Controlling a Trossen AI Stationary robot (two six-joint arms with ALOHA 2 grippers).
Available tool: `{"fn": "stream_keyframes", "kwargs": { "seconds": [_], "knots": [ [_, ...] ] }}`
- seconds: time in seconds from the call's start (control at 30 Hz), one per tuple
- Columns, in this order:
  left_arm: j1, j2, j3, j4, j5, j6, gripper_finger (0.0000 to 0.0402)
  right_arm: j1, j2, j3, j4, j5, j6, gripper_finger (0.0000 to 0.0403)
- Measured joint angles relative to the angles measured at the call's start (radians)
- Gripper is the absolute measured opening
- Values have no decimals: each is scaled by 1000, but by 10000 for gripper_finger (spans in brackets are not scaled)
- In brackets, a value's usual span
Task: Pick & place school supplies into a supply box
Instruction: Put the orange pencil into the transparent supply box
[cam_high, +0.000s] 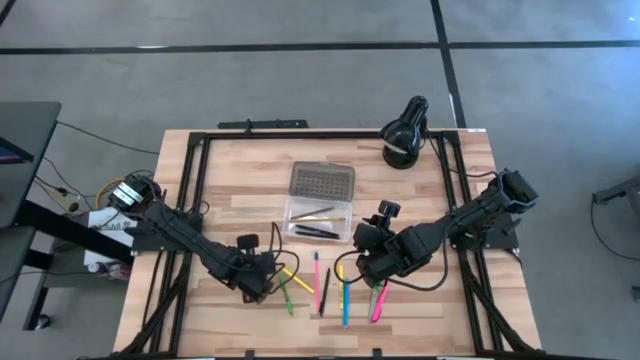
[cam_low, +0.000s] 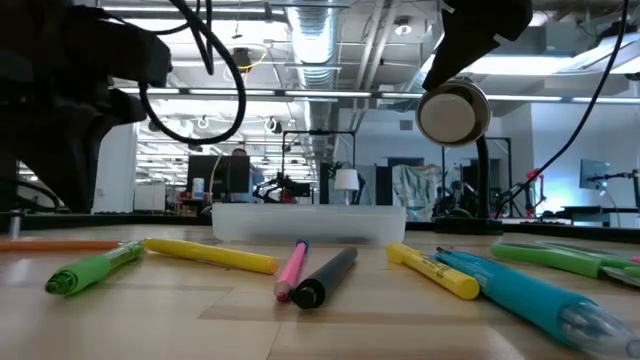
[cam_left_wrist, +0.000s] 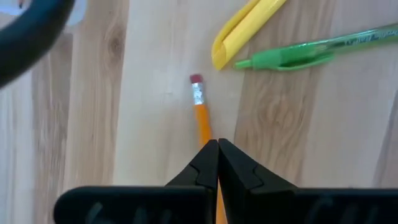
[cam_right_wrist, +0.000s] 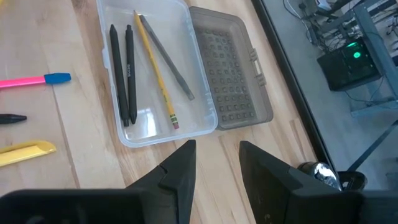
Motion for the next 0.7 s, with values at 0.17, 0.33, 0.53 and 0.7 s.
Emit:
{"fn": "stream_keyframes", "kwargs": {
  "seconds": [0.17,0.33,0.53,0.7],
  "knots": [
    [4,0,-6,-8,41,-18,9,0,0,0,0,0,0,118],
    [4,-1,-6,2,43,-18,64,9,0,0,0,-6,0,118],
    [7,-1,-6,-5,13,-18,139,14,0,0,0,-8,6,118],
    [16,-2,-61,19,31,-36,166,14,0,0,0,-21,8,118]
  ]
}}
